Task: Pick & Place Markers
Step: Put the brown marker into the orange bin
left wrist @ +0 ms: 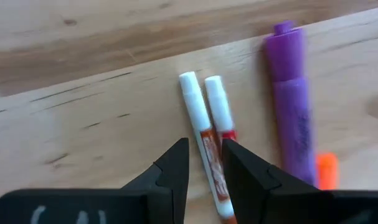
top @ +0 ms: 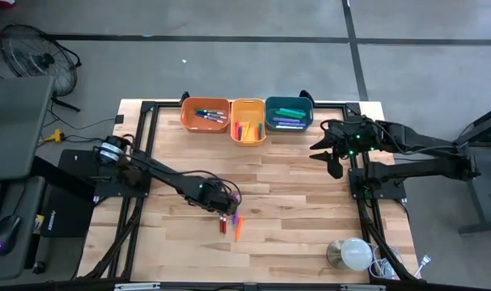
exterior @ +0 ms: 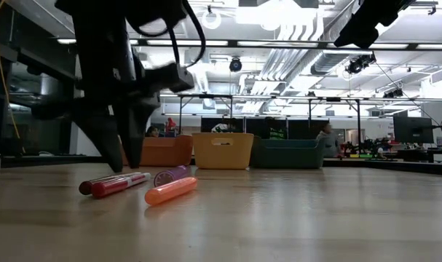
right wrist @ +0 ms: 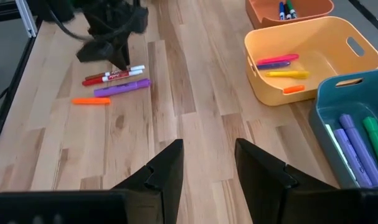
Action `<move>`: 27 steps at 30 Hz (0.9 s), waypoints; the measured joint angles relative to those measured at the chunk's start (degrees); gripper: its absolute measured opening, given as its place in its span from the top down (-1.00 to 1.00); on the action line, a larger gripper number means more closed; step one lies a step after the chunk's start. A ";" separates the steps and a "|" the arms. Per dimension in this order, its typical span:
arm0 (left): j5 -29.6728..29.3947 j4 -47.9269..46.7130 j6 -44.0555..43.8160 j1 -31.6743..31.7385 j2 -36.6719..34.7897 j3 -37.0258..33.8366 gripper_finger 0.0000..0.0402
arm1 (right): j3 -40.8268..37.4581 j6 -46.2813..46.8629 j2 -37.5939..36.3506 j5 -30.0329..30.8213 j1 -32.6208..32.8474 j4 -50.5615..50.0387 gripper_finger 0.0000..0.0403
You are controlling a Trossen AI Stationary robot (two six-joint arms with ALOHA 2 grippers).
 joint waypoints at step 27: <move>6.12 -1.38 3.92 0.46 3.05 0.15 0.53 | 0.00 1.05 0.02 -0.01 0.00 -0.70 0.34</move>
